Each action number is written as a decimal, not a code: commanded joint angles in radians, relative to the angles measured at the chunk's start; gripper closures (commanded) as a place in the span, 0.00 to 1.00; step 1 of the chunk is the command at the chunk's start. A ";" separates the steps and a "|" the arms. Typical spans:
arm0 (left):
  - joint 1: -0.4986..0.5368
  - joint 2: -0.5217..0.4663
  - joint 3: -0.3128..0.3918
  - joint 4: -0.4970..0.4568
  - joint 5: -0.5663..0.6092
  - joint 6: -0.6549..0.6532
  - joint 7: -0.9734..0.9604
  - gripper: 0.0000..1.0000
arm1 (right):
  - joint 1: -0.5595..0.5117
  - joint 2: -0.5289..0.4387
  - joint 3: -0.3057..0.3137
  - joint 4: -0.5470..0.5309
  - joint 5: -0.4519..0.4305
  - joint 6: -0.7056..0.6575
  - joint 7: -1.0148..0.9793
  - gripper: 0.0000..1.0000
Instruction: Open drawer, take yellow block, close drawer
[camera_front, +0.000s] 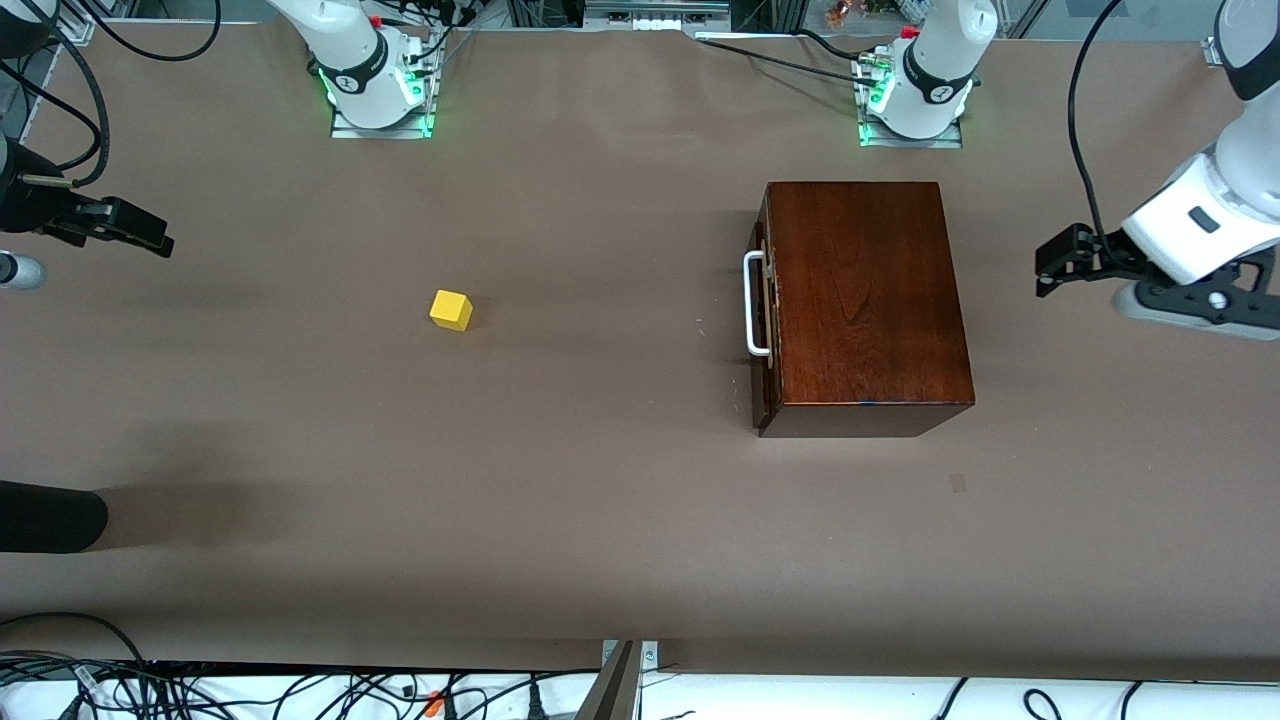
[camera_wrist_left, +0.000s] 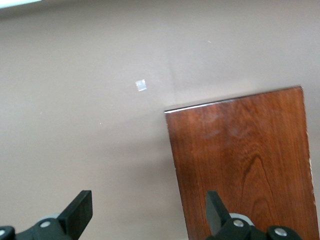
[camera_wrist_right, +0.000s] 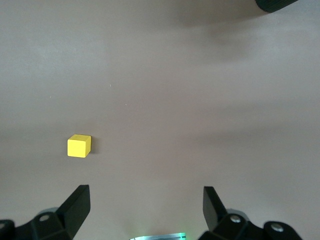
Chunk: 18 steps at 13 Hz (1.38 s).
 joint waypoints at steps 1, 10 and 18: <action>-0.008 -0.099 0.049 -0.125 -0.006 0.045 -0.054 0.00 | -0.018 -0.020 0.013 -0.013 0.006 0.006 -0.006 0.00; -0.013 -0.092 0.035 -0.110 0.000 -0.001 -0.074 0.00 | -0.018 -0.020 0.013 -0.013 0.008 0.009 -0.003 0.00; -0.013 -0.062 0.023 -0.061 0.008 -0.027 -0.065 0.00 | -0.018 -0.022 0.013 -0.012 0.008 0.011 -0.003 0.00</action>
